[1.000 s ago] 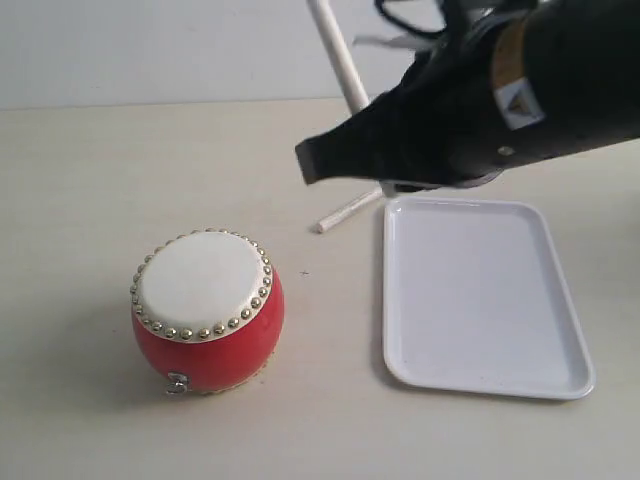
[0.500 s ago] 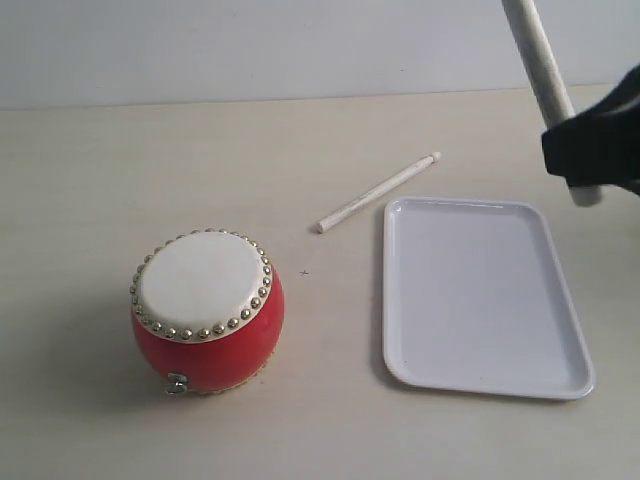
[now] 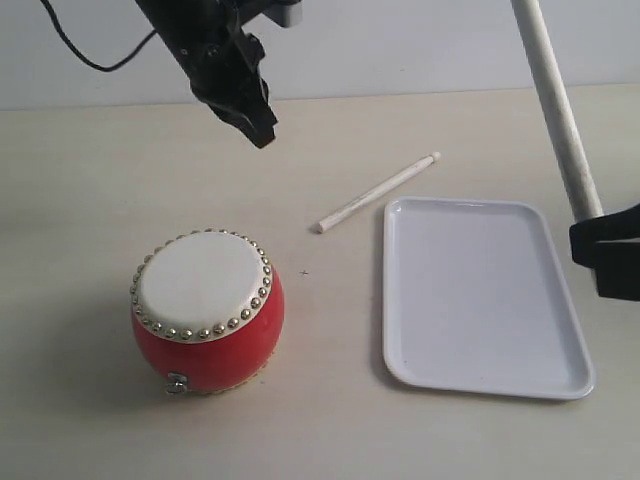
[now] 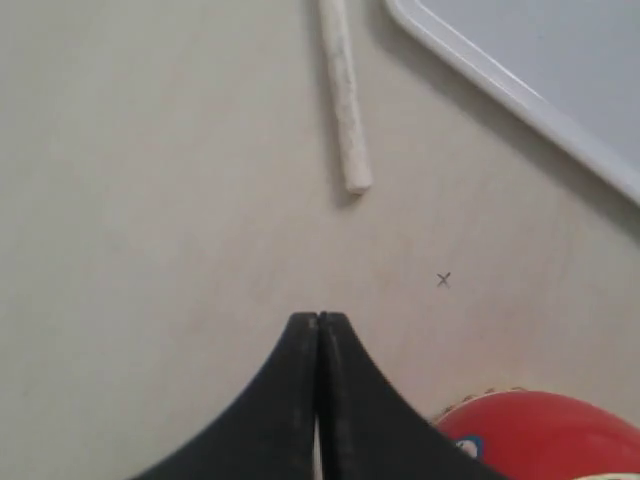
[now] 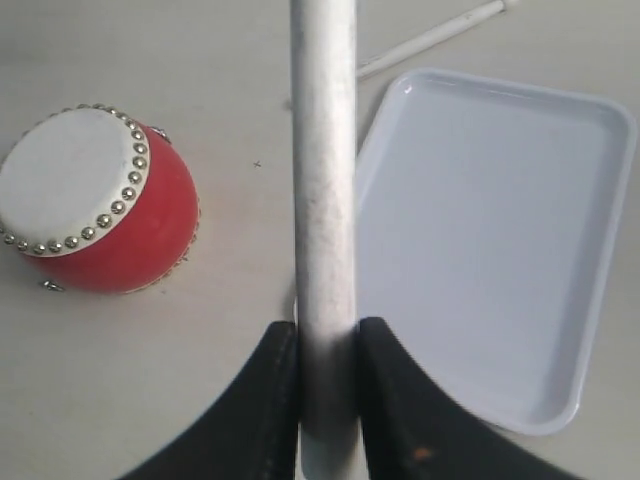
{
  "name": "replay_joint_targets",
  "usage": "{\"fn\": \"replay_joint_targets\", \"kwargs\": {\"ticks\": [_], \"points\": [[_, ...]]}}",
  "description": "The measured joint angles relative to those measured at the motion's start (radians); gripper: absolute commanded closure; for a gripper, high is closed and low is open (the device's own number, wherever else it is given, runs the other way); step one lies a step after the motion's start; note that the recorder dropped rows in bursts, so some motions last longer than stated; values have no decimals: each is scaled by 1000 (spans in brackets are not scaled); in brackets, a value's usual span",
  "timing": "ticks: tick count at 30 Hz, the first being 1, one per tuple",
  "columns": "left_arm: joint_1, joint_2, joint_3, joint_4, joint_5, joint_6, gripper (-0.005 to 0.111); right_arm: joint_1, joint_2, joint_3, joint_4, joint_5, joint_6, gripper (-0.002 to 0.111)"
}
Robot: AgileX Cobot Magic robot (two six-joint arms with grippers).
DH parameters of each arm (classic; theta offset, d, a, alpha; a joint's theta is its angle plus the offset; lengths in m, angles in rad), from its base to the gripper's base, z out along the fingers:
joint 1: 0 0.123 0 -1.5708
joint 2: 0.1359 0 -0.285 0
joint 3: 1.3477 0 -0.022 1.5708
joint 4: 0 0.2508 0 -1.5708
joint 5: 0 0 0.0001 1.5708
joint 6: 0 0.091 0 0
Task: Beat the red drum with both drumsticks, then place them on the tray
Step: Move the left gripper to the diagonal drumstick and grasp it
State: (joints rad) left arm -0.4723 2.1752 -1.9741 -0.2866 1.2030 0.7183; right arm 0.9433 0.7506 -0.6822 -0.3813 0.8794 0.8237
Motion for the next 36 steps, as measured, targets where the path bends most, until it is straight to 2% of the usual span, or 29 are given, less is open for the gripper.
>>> {"fn": "replay_joint_targets", "kwargs": {"ticks": [5,11,13,18,27,36], "points": [[-26,40,0,-8,-15,-21,102,0,-2,43,0,-62,17,108],[-26,83,0,-31,-65,-37,68,0,-2,64,-6,-80,33,108],[-26,100,0,-45,-86,-39,61,0,-2,64,-19,-92,38,108],[-34,130,-2,-72,-137,-41,60,0,-2,64,-56,-98,64,108],[-106,173,-2,-47,-230,-16,60,0,-2,64,-60,-100,68,108],[-109,223,-2,-35,-257,-16,60,0,-2,64,-60,-100,68,108]]}}
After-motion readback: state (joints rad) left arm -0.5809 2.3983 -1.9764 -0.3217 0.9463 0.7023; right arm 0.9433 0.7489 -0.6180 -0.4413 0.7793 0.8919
